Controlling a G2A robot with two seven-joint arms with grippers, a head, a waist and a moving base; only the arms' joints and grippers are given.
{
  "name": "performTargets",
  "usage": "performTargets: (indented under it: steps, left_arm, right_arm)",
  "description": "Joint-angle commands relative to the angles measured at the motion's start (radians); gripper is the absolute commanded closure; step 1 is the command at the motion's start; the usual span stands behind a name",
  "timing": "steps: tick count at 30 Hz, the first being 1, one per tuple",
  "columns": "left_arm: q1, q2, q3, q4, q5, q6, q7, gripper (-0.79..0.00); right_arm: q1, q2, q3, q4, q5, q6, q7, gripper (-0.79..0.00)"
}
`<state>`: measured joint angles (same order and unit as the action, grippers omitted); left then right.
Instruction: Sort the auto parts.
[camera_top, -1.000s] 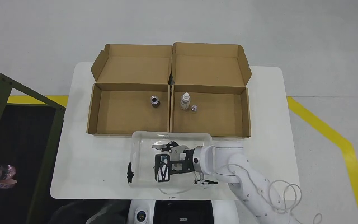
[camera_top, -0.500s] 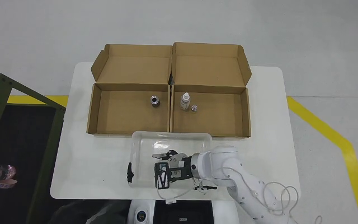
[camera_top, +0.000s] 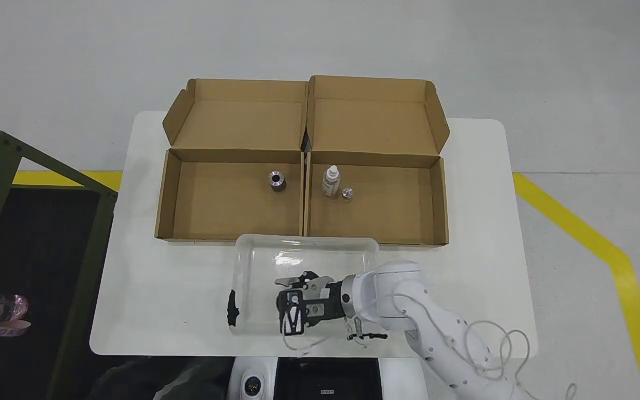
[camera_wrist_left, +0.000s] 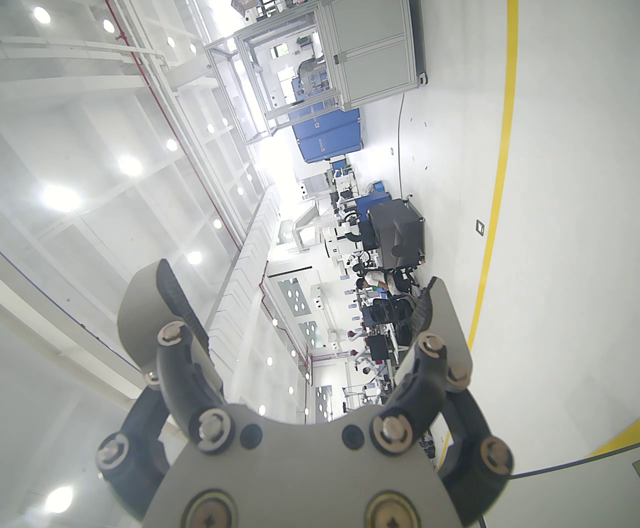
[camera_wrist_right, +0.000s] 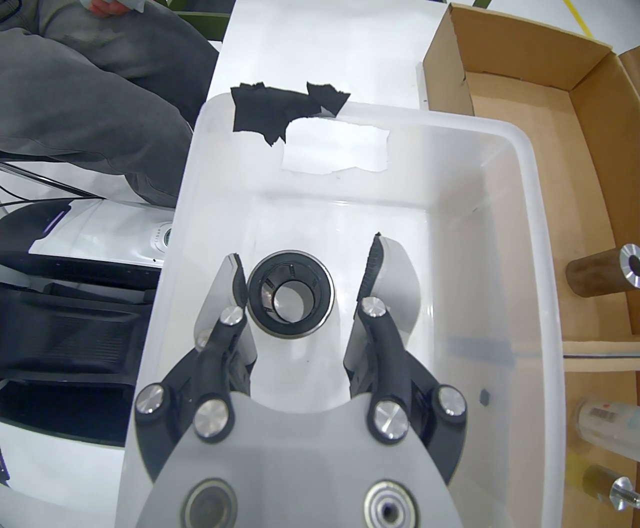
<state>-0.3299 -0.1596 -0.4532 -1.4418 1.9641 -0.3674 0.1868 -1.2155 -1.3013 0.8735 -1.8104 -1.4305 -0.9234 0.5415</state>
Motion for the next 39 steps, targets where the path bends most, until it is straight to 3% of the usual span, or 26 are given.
performTargets:
  steps: [1,27,33,39]
  left_arm:
    - [0.0,0.0,0.0,0.0,0.0,0.0,0.0,-0.785]
    - [0.0,0.0,0.0,0.0,0.0,0.0,0.0,-0.785]
    - [0.0,0.0,0.0,0.0,0.0,0.0,0.0,-0.785]
    - [0.0,0.0,0.0,0.0,0.0,0.0,0.0,-0.785]
  right_arm:
    - [0.004,0.001,-0.004,0.012,0.001,0.003,-0.003,-0.456]
    - [0.111,-0.007,-0.087,0.174,0.016,0.047,-0.055,-0.449]
    - [0.144,-0.013,-0.104,0.197,0.033,0.054,-0.08,-0.311]
    - [0.173,-0.019,-0.12,0.218,0.06,0.052,-0.105,0.0]
